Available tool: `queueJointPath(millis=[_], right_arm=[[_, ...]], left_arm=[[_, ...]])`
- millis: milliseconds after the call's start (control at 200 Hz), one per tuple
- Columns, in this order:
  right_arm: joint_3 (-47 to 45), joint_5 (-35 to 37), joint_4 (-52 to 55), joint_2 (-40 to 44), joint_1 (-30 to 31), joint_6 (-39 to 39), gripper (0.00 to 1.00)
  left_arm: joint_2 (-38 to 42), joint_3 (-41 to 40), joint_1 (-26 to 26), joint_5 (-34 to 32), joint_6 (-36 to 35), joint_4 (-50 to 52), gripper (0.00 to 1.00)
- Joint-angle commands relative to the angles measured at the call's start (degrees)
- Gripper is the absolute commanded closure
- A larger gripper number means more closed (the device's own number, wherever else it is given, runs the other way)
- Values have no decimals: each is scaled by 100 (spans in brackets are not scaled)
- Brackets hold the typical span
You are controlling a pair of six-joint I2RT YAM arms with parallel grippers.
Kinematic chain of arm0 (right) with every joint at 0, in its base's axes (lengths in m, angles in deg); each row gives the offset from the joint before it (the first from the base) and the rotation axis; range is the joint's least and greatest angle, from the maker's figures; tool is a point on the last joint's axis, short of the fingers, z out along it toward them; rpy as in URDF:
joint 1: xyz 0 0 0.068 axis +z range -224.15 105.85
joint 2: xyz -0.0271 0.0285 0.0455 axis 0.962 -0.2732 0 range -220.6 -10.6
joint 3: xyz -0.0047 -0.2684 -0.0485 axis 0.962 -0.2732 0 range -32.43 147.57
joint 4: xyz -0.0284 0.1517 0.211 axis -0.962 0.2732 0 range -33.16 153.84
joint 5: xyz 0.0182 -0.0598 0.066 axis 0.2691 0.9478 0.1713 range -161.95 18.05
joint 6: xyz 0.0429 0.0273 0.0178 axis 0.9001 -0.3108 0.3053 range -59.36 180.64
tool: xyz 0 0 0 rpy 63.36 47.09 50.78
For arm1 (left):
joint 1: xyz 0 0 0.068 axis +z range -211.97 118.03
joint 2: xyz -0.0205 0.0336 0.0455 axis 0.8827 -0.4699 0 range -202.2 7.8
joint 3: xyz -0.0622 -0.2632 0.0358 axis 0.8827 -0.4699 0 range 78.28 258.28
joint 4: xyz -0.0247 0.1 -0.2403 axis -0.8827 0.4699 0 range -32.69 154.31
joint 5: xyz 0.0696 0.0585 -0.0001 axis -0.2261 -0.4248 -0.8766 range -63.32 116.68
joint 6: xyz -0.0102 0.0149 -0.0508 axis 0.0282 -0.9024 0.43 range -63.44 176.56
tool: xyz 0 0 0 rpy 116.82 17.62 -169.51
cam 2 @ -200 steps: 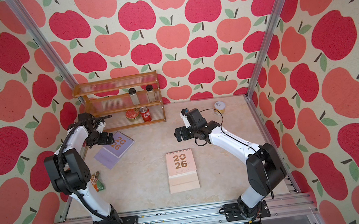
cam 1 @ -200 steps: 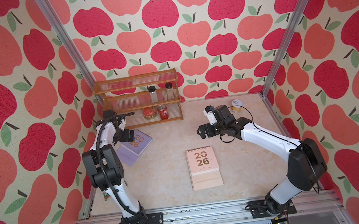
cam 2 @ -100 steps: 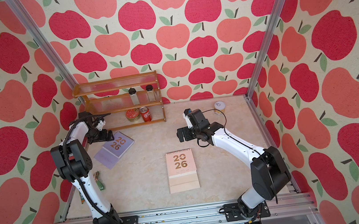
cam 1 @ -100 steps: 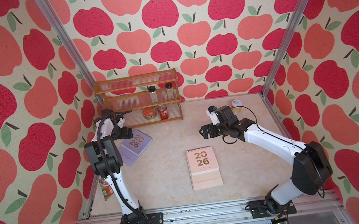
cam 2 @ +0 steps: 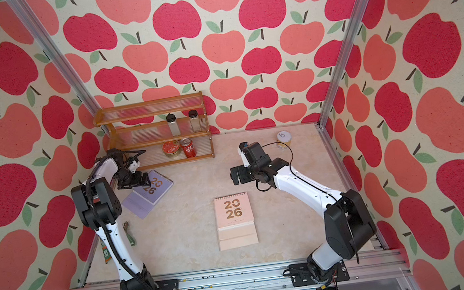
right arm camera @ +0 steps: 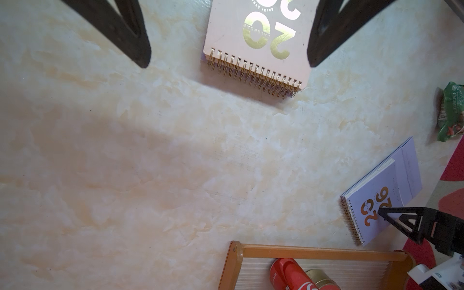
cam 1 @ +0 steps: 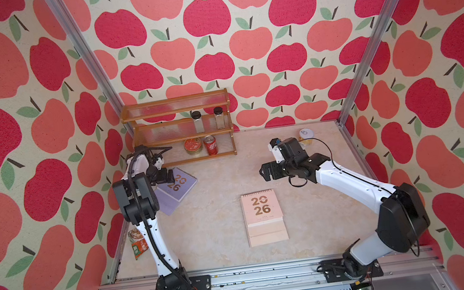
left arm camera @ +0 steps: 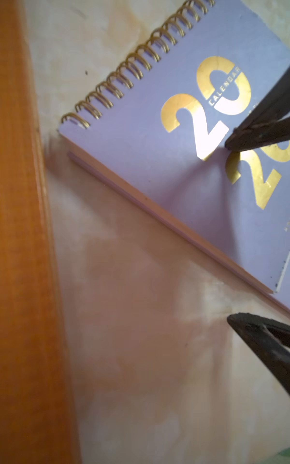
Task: Stack the calendars
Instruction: Move the calendar to the center of the board.
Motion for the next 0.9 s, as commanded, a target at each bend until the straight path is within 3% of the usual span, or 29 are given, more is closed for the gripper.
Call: queueJointPath(millis=[0, 535, 895], right_arm=[[30, 102, 191, 85, -28, 68, 1], [293, -364, -128, -319, 72, 25, 1], [1220, -1325, -661, -1256, 610, 347, 2]], left_arm=[[-153, 125, -29, 123, 89, 308, 2], [398, -630, -374, 544, 423, 771, 3], [1193, -1281, -812, 1019, 1034, 649, 5]])
